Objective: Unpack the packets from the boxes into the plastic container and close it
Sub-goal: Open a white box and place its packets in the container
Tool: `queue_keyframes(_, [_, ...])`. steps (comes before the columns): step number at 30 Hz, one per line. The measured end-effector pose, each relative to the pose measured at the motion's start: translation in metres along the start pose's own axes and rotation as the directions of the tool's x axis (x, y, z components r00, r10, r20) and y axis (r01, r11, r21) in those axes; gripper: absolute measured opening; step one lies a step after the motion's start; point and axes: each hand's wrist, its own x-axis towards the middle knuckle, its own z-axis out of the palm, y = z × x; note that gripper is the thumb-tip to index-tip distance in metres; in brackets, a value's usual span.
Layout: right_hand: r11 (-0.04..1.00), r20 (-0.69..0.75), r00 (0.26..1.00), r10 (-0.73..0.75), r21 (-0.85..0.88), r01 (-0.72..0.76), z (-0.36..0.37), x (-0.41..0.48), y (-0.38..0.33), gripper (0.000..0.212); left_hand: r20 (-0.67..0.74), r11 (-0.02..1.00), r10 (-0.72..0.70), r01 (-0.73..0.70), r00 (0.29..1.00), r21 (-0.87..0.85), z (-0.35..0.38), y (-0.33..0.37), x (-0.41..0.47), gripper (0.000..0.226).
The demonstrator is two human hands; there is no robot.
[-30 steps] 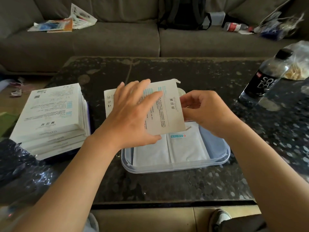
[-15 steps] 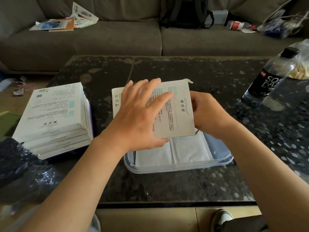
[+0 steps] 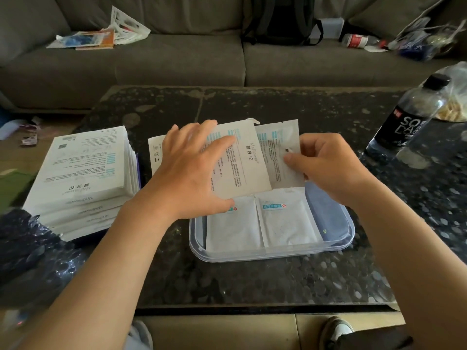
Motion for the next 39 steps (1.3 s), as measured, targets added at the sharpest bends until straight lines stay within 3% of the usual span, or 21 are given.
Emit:
queue_keyframes(4, [0.997, -0.098, 0.995, -0.009, 0.069, 0.015, -0.004, -0.002, -0.008, 0.015, 0.011, 0.999, -0.033, 0.033, 0.999, 0.000, -0.002, 0.000, 0.000, 0.107])
queue_keyframes(7, [0.972, -0.149, 0.989, -0.023, 0.229, 0.057, -0.012, -0.004, -0.018, 0.040, -0.001, 0.998, -0.067, 0.067, 0.998, 0.007, -0.003, -0.001, -0.001, 0.107])
queue_keyframes(9, [0.962, -0.135, 0.988, -0.078, 0.250, 0.110, -0.014, -0.008, -0.025, 0.044, 0.003, 0.995, -0.098, 0.098, 0.995, 0.003, -0.004, -0.002, -0.002, 0.107])
queue_keyframes(11, [0.969, -0.110, 0.987, -0.115, 0.208, 0.136, -0.012, -0.011, -0.029, 0.027, 0.012, 0.993, -0.122, 0.121, 0.993, 0.013, -0.004, -0.003, -0.002, 0.107])
queue_keyframes(15, [0.936, 0.033, 0.989, -0.146, 0.328, 0.127, -0.011, -0.016, -0.033, 0.038, 0.027, 0.986, -0.165, 0.164, 0.986, 0.024, -0.004, -0.003, -0.001, 0.107])
queue_keyframes(19, [0.942, 0.068, 0.949, -0.306, 0.167, 0.292, -0.011, -0.019, -0.037, 0.029, -0.007, 0.980, -0.198, 0.198, 0.980, 0.016, -0.005, -0.004, -0.001, 0.104])
queue_keyframes(25, [0.903, -0.189, 0.883, -0.428, -0.067, 0.424, -0.007, -0.010, -0.030, 0.020, 0.014, 0.975, -0.218, 0.218, 0.976, 0.047, -0.006, -0.005, -0.001, 0.105])
queue_keyframes(28, [0.892, -0.251, 0.862, -0.441, -0.017, 0.451, -0.010, -0.006, -0.026, 0.015, 0.014, 0.972, -0.228, 0.227, 0.974, 0.059, -0.008, -0.006, -0.001, 0.105])
queue_keyframes(32, [0.872, -0.272, 0.829, -0.490, -0.135, 0.471, -0.007, -0.008, -0.024, 0.011, 0.014, 0.966, -0.248, 0.246, 0.969, 0.081, -0.008, -0.008, -0.003, 0.105])
queue_keyframes(36, [0.881, -0.359, 0.818, -0.449, -0.024, 0.473, -0.011, -0.008, -0.027, 0.012, -0.012, 0.961, -0.267, 0.267, 0.964, 0.068, -0.011, -0.010, -0.002, 0.103])
queue_keyframes(39, [0.897, -0.331, 0.854, -0.400, 0.048, 0.439, -0.008, -0.009, -0.028, 0.012, -0.015, 0.957, -0.277, 0.277, 0.961, 0.087, -0.011, -0.008, -0.001, 0.103])
